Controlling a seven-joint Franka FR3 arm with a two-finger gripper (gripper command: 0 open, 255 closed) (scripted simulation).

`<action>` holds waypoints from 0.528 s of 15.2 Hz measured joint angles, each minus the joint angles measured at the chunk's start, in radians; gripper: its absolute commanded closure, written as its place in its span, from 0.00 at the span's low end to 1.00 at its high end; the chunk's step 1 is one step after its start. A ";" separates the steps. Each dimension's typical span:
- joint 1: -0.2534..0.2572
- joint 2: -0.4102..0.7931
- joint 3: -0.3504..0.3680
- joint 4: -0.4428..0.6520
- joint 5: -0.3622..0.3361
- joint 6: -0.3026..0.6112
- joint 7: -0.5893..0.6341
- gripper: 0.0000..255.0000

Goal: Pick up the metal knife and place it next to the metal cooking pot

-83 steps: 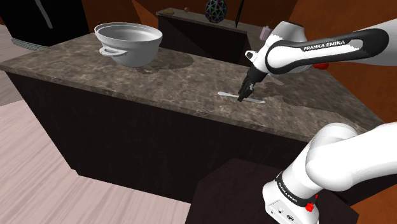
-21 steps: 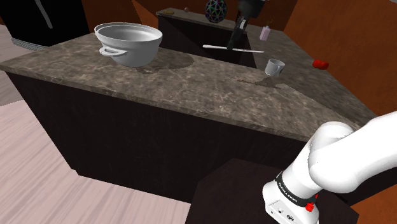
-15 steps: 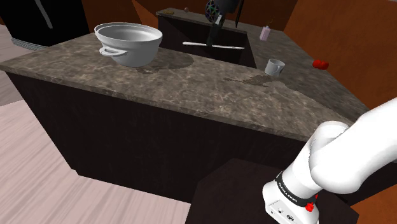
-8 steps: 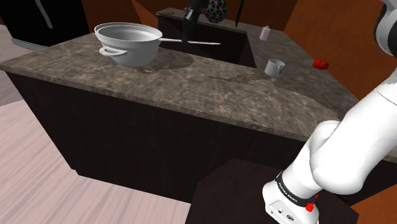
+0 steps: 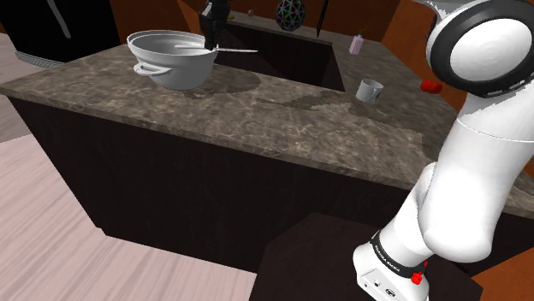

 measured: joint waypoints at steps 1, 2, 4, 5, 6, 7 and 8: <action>0.007 0.038 0.004 0.049 -0.004 -0.011 0.011 1.00; 0.017 0.091 0.008 0.123 -0.008 -0.032 0.023 1.00; 0.036 0.211 0.013 0.306 -0.017 -0.095 0.045 1.00; 0.047 0.287 0.015 0.430 -0.021 -0.143 0.055 1.00; 0.052 0.318 0.016 0.474 -0.023 -0.158 0.060 1.00; 0.053 0.319 0.016 0.466 -0.024 -0.149 0.062 1.00; 0.053 0.304 0.016 0.428 -0.023 -0.126 0.063 1.00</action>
